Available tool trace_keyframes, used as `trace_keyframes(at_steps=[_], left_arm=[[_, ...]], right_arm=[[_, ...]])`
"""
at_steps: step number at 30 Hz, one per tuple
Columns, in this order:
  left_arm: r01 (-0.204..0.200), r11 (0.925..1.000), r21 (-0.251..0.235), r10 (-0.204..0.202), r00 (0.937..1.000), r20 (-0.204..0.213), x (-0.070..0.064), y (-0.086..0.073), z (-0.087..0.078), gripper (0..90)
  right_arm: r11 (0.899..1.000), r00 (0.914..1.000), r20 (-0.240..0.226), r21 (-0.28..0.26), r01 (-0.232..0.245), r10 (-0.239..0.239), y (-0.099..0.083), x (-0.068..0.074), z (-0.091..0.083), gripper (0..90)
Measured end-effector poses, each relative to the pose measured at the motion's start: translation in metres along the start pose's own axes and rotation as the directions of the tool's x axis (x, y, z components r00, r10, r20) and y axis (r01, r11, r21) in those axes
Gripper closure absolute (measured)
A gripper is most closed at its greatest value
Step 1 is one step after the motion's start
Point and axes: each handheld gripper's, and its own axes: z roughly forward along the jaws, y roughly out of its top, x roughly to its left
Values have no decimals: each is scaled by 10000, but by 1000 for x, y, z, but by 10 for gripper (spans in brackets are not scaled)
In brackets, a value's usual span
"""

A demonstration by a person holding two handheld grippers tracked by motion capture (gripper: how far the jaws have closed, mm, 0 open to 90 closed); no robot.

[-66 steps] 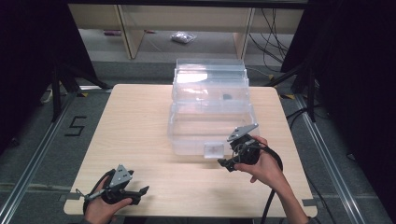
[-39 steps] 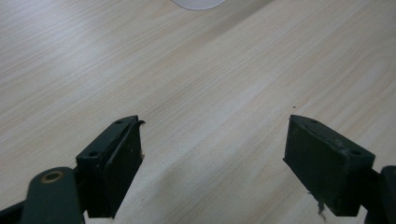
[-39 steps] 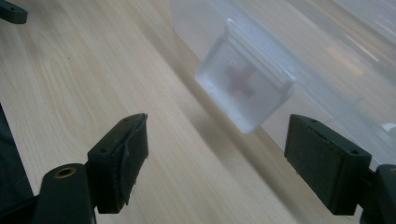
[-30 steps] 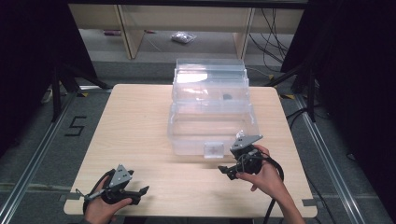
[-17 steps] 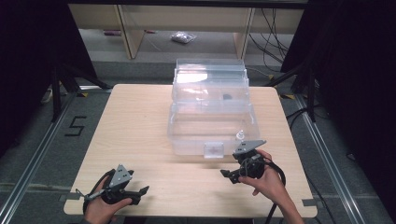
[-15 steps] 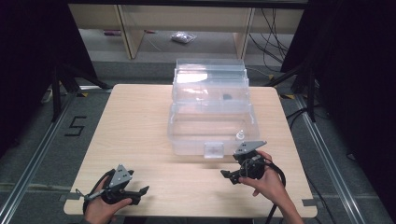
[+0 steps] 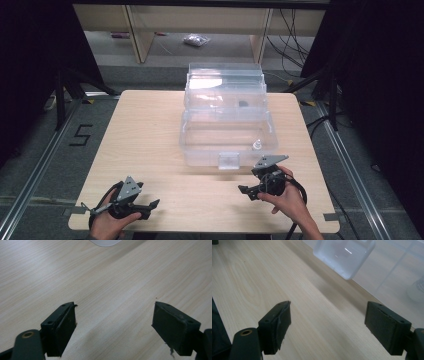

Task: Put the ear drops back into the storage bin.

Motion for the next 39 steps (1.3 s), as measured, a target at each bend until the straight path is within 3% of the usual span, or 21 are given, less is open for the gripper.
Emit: trace_keyframes(at_steps=[8, 10, 11, 15, 16, 18, 21, 22, 25, 28, 29, 34, 36, 39], left_arm=[[-12, 10000, -9, 12, 10000, 4, 0, 0, 0, 185], [-29, 10000, 8, 29, 10000, 10, 0, 0, 0, 185], [-31, 10000, 13, 31, 10000, 14, 0, 0, 0, 185], [-37, 10000, 9, 37, 10000, 13, 0, 0, 0, 185], [-44, 10000, 13, 44, 10000, 15, 0, 0, 0, 185], [-46, 10000, 9, 46, 10000, 16, 0, 0, 0, 185], [-52, 10000, 12, 52, 10000, 17, 0, 0, 0, 185], [-52, 10000, 12, 52, 10000, 17, 0, 0, 0, 185], [-76, 10000, 17, 76, 10000, 13, 0, 0, 0, 185], [-94, 9999, 109, 94, 10000, -14, 0, 1, -1, 185], [-87, 9999, 108, 87, 10000, -14, 0, 1, -1, 185], [29, 10000, 10, -29, 10000, 8, -1, 0, 0, 185], [24, 10000, 17, -24, 10000, 7, -1, 0, 0, 185], [13, 10000, 29, -13, 10000, 6, -1, 0, 0, 185]], right_arm=[[9998, 9998, -89, 130, -176, 177, -8, 0, -2, 220], [9997, 9996, 78, 0, -262, 262, -11, 0, -1, 212], [9987, 9988, -34, 159, -478, 479, -11, 1, -3, 210], [9982, 9982, -2, 72, -604, 604, -16, 1, -2, 194], [9990, 9991, 17, 135, -434, 433, -17, 0, -2, 192], [9980, 9981, -146, 196, -599, 601, -17, 1, -3, 187], [9991, 9991, 130, -27, -415, 416, -21, 0, -2, 178], [9982, 9982, 5, 36, -600, 600, -22, 1, -4, 175], [9990, 9990, 57, -82, -434, 435, -26, 0, -5, 174], [9975, 9975, 61, -80, -709, 710, -29, 2, -6, 176], [9973, 9973, 81, 114, -725, 724, -30, 1, -8, 176], [9984, 9983, 155, 15, -565, 565, -34, 0, -8, 179], [9953, 9953, 122, 132, -958, 957, -37, 3, -10, 179], [9959, 9959, 102, -2, -900, 900, -40, 2, -9, 179]])
